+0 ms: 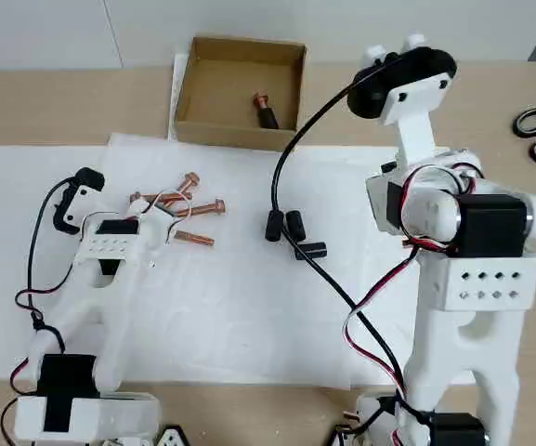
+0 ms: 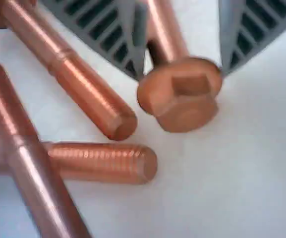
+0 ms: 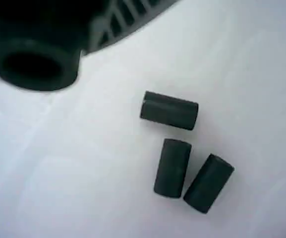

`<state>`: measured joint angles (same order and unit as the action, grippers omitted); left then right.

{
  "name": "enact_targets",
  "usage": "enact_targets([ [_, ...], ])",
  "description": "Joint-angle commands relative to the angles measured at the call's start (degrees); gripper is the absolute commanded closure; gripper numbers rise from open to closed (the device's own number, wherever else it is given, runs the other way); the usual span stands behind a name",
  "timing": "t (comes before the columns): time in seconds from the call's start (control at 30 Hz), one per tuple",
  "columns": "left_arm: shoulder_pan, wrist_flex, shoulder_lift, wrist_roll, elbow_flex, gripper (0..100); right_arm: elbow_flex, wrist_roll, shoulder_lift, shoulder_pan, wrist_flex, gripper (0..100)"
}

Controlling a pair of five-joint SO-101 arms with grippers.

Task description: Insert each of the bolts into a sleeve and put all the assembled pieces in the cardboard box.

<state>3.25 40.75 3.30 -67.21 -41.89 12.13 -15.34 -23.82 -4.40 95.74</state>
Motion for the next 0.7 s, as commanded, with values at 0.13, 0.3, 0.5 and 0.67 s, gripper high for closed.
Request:
enact_targets([
  [0.13, -0.26, -0.09, -0.35, -0.18, -1.54, 92, 0.26, 0.70, -2.42, 0.22, 0.31, 99.5],
  [0.3, -2.64, -0.09, -0.35, -0.18, -2.68, 99, 0.26, 0.70, -2.42, 0.22, 0.31, 99.5],
  [0.5, -3.87, -0.09, -0.09, -0.18, -2.68, 99, 0.26, 0.70, -2.42, 0.40, 0.31, 99.5],
  [0.67, -4.04, 5.80, 0.35, 0.09, -0.13, 99, 0.26, 0.70, -2.42, 0.48, 0.31, 99.5],
])
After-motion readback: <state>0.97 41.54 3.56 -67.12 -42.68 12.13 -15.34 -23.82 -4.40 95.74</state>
